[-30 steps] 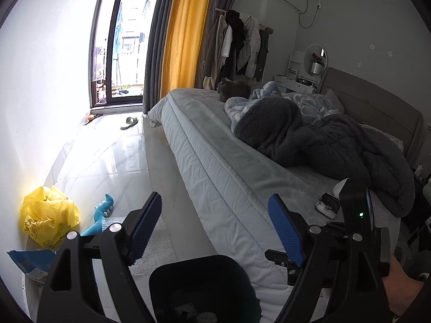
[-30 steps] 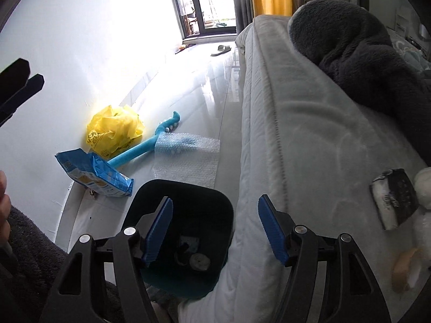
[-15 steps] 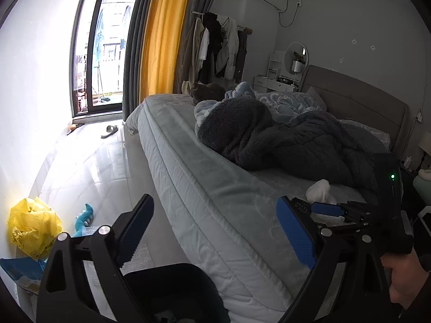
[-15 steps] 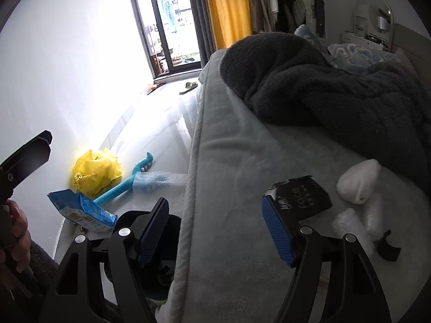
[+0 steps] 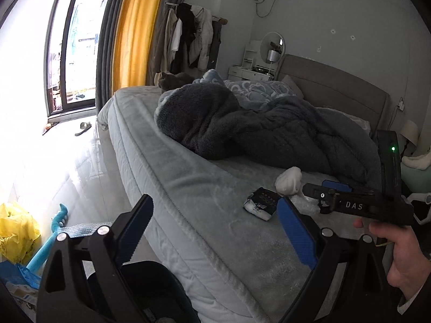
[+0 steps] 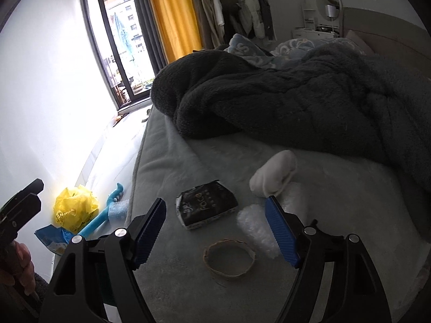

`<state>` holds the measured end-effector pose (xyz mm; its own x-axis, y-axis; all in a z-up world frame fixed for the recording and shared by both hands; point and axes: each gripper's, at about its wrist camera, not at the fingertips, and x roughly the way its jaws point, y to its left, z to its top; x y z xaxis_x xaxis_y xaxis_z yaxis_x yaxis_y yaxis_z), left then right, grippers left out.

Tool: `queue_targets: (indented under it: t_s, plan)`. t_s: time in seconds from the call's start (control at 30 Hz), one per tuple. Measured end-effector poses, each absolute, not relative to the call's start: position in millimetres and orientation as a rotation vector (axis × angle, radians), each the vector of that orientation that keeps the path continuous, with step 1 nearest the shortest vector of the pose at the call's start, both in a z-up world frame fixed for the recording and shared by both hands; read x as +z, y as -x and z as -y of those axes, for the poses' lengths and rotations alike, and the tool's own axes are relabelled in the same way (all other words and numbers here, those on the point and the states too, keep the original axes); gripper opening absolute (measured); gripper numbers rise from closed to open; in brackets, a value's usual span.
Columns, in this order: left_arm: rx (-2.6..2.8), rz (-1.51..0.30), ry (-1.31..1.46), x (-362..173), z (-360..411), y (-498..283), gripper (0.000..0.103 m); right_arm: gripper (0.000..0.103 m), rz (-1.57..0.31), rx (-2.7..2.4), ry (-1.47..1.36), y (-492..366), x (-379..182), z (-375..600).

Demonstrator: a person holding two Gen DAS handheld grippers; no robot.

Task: Collect trash
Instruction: 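Move the left gripper toward the tape roll while the right approaches the bubble-wrap scraps, then grasp the brown tape core with the left gripper while the right grasps a black curved piece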

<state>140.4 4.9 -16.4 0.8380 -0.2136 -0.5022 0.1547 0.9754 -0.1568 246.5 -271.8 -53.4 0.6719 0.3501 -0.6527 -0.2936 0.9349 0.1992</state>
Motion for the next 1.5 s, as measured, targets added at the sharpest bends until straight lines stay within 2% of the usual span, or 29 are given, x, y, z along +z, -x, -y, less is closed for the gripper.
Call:
queue_targets:
  t_s: [0.4,0.67,1.13,1.5]
  plan:
    - [-0.324,-0.635,0.007,-45,61,-164,0.094,0.077,-0.771,0.273,-0.149,-252,-75,324]
    - [-0.467,-0.661,-0.050,-63,109,-173,0.089,0.078,-0.804,0.233,-0.224,-257,-97,351]
    - [-0.527,-0.746,-0.035,-103,138,-204,0.085,0.078,-0.832,0.221,-0.357,-267,-122,373]
    - [-0.569,-0.789,-0.006,-121,152,-218,0.070,0.078,-0.829,0.224,-0.365,-270,-124,377]
